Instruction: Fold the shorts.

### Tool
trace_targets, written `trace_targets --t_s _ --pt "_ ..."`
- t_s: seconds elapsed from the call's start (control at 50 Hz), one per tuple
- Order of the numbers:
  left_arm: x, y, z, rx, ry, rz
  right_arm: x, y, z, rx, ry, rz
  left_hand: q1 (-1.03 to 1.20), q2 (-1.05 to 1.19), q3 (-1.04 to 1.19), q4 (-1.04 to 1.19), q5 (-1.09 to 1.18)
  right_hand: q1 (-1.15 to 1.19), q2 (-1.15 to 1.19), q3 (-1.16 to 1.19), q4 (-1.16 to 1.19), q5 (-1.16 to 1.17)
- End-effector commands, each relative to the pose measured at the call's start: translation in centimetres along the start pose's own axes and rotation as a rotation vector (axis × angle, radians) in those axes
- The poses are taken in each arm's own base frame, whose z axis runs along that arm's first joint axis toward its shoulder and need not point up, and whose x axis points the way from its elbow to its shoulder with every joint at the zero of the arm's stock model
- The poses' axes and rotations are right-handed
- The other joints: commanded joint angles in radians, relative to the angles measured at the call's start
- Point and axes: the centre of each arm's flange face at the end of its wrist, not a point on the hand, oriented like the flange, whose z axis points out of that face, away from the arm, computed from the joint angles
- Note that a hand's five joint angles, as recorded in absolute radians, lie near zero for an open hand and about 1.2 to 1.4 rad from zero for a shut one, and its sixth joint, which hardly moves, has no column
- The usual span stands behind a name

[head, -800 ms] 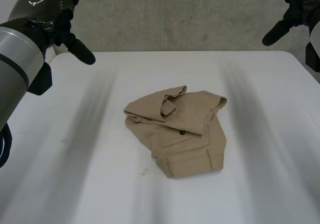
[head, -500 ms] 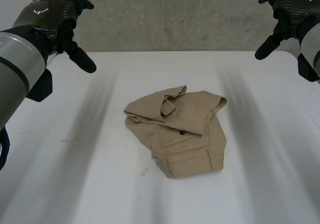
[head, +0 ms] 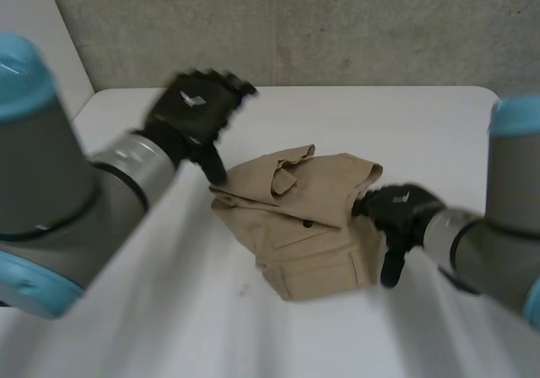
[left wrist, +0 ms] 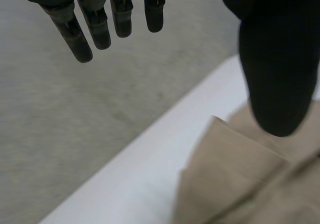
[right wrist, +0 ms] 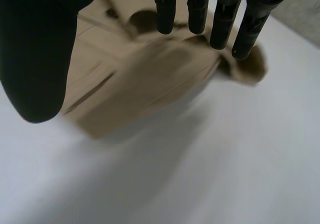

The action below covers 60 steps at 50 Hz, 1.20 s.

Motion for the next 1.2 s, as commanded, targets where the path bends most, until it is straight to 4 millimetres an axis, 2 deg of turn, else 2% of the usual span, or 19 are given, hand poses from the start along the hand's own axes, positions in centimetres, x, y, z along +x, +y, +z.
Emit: trace_targets --t_s 0.02,0.1,0.16,0.24,0.3,0.38,0.4,0.46,0.52,0.54,0.6,0.66,0.74,0.78,0.84,0.92,0.98,1.04,1.2 --pt "4.8 5.5 3.2 -0.076 0.117 0.048 -3.0 4.6 0.9 0.074 -0.033 0.042 0.075 0.065 0.055 0.064 0.047 -0.032 -0.047 -0.042 -0.064 -0.070" --pt "5.4 7.4 5.1 -0.069 0.112 0.049 -4.5 5.4 1.0 0.123 -0.045 0.016 0.198 0.188 0.178 0.187 0.171 0.034 0.018 0.024 0.002 -0.004" --pt "5.8 8.6 6.4 -0.058 0.109 0.051 -5.0 5.6 1.2 0.144 -0.043 0.002 0.427 0.416 0.407 0.416 0.399 0.040 0.024 0.030 0.008 0.002" --pt "6.1 9.9 7.9 -0.044 0.098 0.059 -4.6 5.2 2.1 0.204 0.021 -0.017 0.612 0.602 0.592 0.601 0.585 0.125 0.109 0.115 0.093 0.087" --pt "6.0 10.6 8.7 -0.034 0.069 0.093 -3.9 4.7 2.7 0.254 0.083 -0.017 0.732 0.722 0.712 0.721 0.705 0.527 0.511 0.517 0.495 0.488" --pt "5.1 10.8 9.5 -0.034 -0.026 0.151 -3.4 4.3 3.3 0.298 0.121 -0.037 1.116 1.106 1.096 1.105 1.089 1.188 1.173 1.179 1.156 1.150" --pt "4.5 10.8 9.6 -0.041 -0.074 0.162 -3.4 4.3 3.6 0.298 0.122 -0.047 1.201 1.191 1.181 1.190 1.174 1.190 1.174 1.180 1.158 1.152" --pt "3.8 10.7 9.5 -0.053 -0.139 0.168 -3.2 4.3 4.4 0.289 0.131 -0.088 1.202 1.192 1.182 1.191 1.175 1.190 1.174 1.180 1.158 1.152" --pt "3.1 9.6 9.3 -0.048 -0.212 0.165 -2.9 3.5 4.8 0.303 0.142 -0.122 1.202 1.192 1.182 1.191 1.175 1.190 1.174 1.180 1.158 1.152" --pt "2.3 8.0 9.0 -0.018 -0.246 0.159 -2.6 2.7 5.0 0.321 0.158 -0.147 1.202 1.192 1.182 1.191 1.175 1.190 1.174 1.180 1.158 1.152" --pt "1.1 5.4 8.5 0.040 -0.283 0.148 -1.4 1.0 5.2 0.365 0.199 -0.175 1.202 1.192 1.182 1.191 1.175 1.190 1.174 1.180 1.158 1.152" --pt "-0.6 2.4 7.9 0.110 -0.334 0.137 1.1 -1.9 5.4 0.435 0.282 -0.195 1.202 1.192 1.182 1.191 1.175 1.190 1.174 1.180 1.158 1.152" --pt "-2.6 -0.7 6.5 0.168 -0.397 0.125 3.4 -6.5 3.9 0.571 0.367 -0.201 1.202 1.192 1.182 1.191 1.175 1.190 1.174 1.180 1.158 1.152" --pt "-3.4 -2.4 5.2 0.192 -0.431 0.115 4.3 -9.6 1.8 0.669 0.411 -0.201 1.202 1.192 1.182 1.191 1.175 1.190 1.174 1.180 1.158 1.152" --pt "-4.1 -3.9 2.6 0.181 -0.466 0.102 5.1 -12.3 -0.7 0.757 0.449 -0.202 1.202 1.192 1.182 1.191 1.175 1.190 1.174 1.180 1.158 1.152" --pt "-4.3 -4.4 -1.1 0.146 -0.459 0.072 5.5 -14.2 -2.5 0.816 0.444 -0.218 1.202 1.192 1.182 1.191 1.175 1.190 1.174 1.180 1.158 1.152" --pt "-3.9 -3.7 -3.2 0.102 -0.437 0.033 5.2 -14.4 -3.0 0.822 0.405 -0.235 1.202 1.192 1.182 1.191 1.175 1.190 1.174 1.180 1.158 1.152" --pt "-3.1 -1.8 -5.6 0.012 -0.394 -0.028 4.4 -13.9 -3.1 0.789 0.327 -0.261 1.202 1.192 1.182 1.191 1.175 1.190 1.174 1.180 1.158 1.152" --pt "-0.4 5.0 -9.6 -0.308 -0.280 -0.082 1.4 -9.4 -3.1 0.494 0.035 -0.267 1.202 1.192 1.182 1.191 1.175 1.190 1.174 1.180 1.158 1.152"
